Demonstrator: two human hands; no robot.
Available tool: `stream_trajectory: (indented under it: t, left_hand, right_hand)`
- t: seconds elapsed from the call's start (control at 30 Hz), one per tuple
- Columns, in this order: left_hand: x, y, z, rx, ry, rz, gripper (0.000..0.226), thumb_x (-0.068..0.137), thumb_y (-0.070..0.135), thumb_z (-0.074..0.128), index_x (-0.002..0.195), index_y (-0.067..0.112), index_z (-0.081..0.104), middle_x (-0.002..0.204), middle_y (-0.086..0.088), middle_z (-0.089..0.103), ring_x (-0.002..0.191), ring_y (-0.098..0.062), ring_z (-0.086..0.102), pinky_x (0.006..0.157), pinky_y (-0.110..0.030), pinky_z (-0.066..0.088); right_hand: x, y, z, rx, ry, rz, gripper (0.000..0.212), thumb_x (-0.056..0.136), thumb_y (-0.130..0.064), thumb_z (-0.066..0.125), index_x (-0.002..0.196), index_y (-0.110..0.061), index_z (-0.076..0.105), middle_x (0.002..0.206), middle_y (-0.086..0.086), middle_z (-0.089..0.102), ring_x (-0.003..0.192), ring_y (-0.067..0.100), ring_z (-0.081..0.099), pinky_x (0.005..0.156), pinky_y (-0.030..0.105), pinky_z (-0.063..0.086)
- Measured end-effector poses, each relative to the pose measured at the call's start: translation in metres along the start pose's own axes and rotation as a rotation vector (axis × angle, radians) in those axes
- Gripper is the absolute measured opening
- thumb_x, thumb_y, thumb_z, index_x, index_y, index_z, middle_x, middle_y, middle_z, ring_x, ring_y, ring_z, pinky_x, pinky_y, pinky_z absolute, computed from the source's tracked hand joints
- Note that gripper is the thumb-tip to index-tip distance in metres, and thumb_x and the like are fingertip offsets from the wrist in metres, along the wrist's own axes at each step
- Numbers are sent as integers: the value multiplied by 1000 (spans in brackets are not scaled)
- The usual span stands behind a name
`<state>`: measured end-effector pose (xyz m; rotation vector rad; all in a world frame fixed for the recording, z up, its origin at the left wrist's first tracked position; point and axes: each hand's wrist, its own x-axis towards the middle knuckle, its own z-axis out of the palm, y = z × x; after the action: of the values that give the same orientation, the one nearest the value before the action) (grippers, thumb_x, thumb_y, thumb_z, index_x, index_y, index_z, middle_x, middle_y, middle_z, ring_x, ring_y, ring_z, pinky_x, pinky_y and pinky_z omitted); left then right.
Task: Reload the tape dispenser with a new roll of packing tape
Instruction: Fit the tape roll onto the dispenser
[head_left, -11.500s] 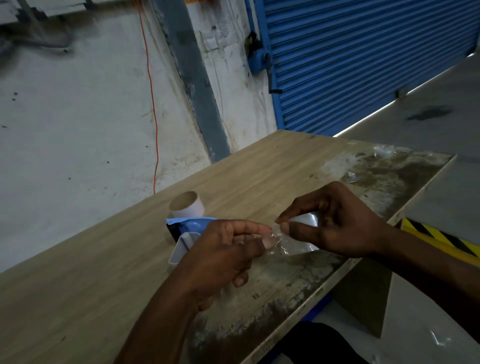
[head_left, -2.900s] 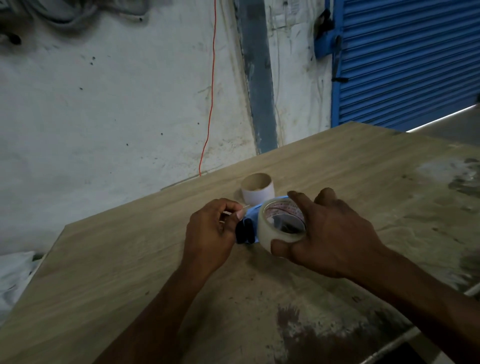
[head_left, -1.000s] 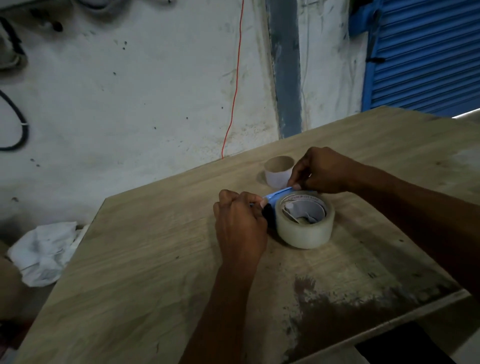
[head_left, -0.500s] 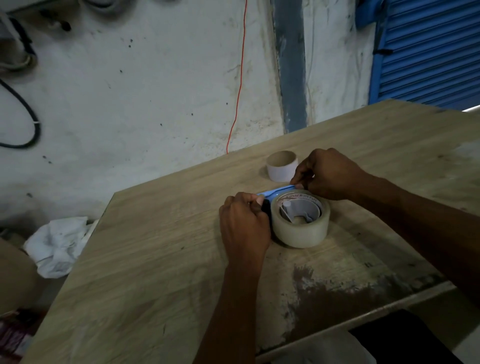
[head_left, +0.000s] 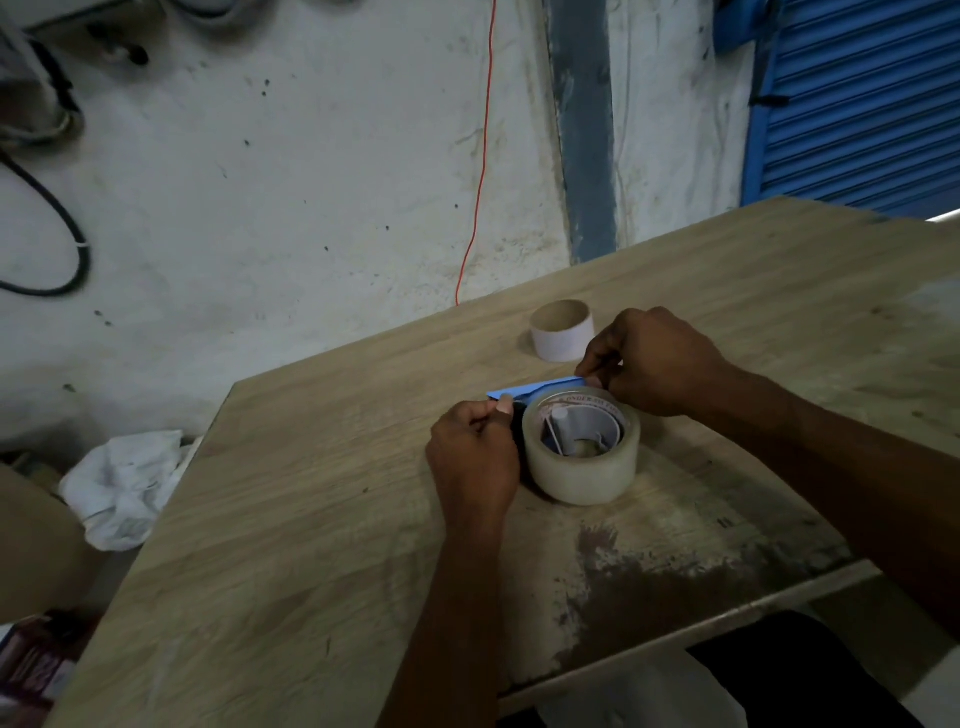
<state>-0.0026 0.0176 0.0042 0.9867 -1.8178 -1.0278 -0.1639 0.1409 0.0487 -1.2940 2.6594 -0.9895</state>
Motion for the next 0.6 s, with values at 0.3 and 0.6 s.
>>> stream_trajectory:
  t: [0.3,0.6]
  left_hand:
    - [3,-12,-1,162,59,267,18,95,25,62,92,12,75,92,-7,77,87,-29,71,77,-40,55]
    - [10,-18,-2,227,-2,202,7,91,23,68,87,22,73,90,0,78,87,-26,71,74,-40,56]
  right_hand:
    - [-7,-7,2,-46,34,17,12,84,-28,81,93,-35,81,96,-9,78,87,14,71,81,37,61]
    - [-11,-12,0,-102,19,51,14,84,-28,79,94,-37,81,97,-6,76,84,16,68,71,29,55]
